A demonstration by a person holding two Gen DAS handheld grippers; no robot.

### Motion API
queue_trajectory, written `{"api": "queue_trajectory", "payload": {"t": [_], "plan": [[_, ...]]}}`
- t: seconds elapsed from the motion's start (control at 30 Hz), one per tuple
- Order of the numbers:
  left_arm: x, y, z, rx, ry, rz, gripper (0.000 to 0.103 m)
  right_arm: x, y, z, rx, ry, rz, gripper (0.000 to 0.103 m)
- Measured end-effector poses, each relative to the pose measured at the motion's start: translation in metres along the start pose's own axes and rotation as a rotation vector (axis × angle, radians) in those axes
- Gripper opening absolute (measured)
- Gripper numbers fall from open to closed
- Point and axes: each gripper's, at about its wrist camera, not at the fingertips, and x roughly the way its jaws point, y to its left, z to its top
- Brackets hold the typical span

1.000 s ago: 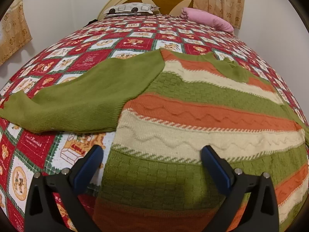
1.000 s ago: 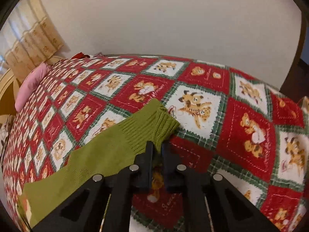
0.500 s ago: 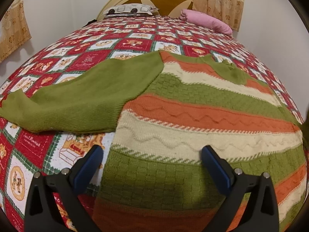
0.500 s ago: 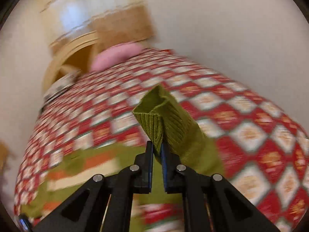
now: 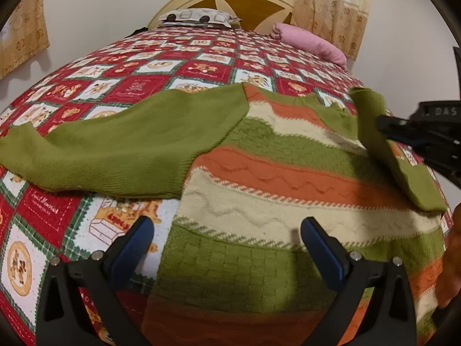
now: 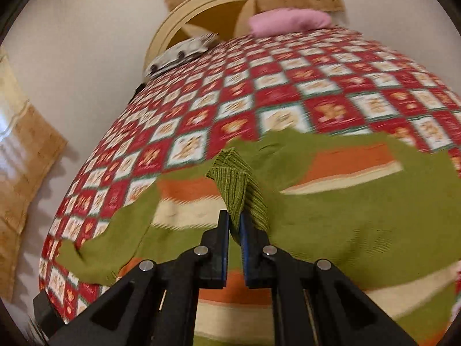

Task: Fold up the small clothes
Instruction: 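Carry the sleeve across the sweater body with the right gripper and release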

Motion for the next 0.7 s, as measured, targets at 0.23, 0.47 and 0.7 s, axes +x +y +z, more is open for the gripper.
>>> {"api": "queue_trajectory", "payload": {"t": [0.23, 0.47, 0.7], "plan": [[-0.001, 0.006, 0.001, -0.029, -0.010, -0.014, 0.103, 0.030, 0.035, -0.015, -0.101, 0.076, 0.134, 0.007], [-0.001, 0.006, 0.000, -0.031, -0.013, -0.013, 0.103, 0.054, 0.057, -0.027, -0.148, 0.186, 0.302, 0.008], [-0.001, 0.007, 0.001, -0.031, -0.012, -0.013, 0.103, 0.056, 0.049, -0.029, -0.029, 0.277, 0.505, 0.030]]}}
